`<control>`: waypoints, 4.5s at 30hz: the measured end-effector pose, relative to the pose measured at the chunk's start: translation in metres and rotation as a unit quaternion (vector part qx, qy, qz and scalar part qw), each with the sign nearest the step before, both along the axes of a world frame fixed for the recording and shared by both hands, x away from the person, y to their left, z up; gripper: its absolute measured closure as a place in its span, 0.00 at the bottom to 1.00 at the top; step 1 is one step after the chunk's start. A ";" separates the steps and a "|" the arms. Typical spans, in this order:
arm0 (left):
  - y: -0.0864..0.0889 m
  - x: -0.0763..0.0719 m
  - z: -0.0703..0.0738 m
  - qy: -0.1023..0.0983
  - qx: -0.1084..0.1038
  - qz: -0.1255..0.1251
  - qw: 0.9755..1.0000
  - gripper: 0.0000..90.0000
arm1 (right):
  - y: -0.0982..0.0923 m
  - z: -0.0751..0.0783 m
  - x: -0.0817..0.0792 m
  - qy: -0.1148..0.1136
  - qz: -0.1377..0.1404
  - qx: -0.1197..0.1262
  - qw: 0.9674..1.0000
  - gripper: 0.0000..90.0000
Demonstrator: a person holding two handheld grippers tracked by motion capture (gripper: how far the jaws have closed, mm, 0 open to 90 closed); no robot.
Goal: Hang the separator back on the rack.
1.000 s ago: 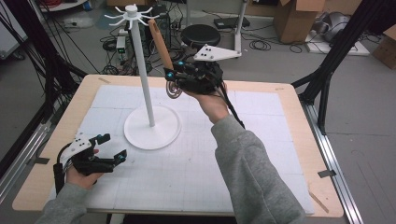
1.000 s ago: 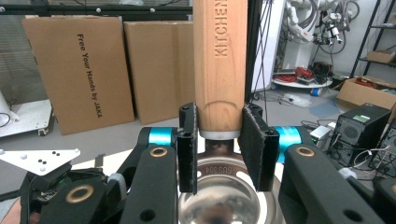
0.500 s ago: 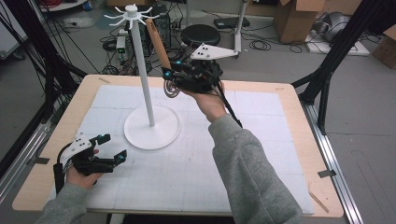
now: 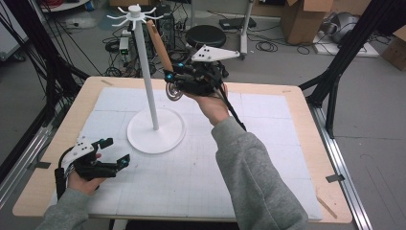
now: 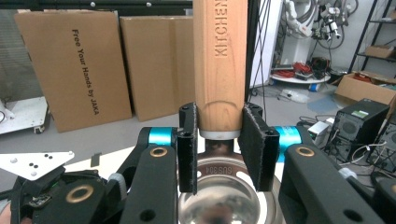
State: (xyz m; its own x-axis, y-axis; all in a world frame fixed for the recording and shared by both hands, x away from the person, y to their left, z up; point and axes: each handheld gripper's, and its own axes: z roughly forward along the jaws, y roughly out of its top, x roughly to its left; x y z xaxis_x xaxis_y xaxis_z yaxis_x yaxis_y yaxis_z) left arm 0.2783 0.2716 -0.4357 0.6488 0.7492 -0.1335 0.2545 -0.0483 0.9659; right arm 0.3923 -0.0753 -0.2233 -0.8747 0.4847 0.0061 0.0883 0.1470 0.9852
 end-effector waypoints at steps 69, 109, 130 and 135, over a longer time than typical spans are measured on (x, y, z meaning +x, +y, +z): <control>0.001 0.002 -0.002 0.005 -0.007 0.008 1.000 0.02 | -0.074 -0.070 -0.021 0.023 -0.023 -0.065 0.997 0.01; 0.000 0.004 -0.003 0.008 -0.004 0.009 1.000 0.02 | -0.179 -0.154 -0.039 0.077 -0.090 -0.020 0.993 0.01; 0.001 0.004 -0.003 0.007 -0.008 0.007 1.000 0.02 | -0.223 -0.194 -0.058 0.097 -0.101 -0.023 0.990 0.01; 0.001 0.004 -0.002 0.007 -0.010 0.008 1.000 0.02 | -0.232 -0.198 -0.062 0.101 -0.108 -0.019 0.989 0.01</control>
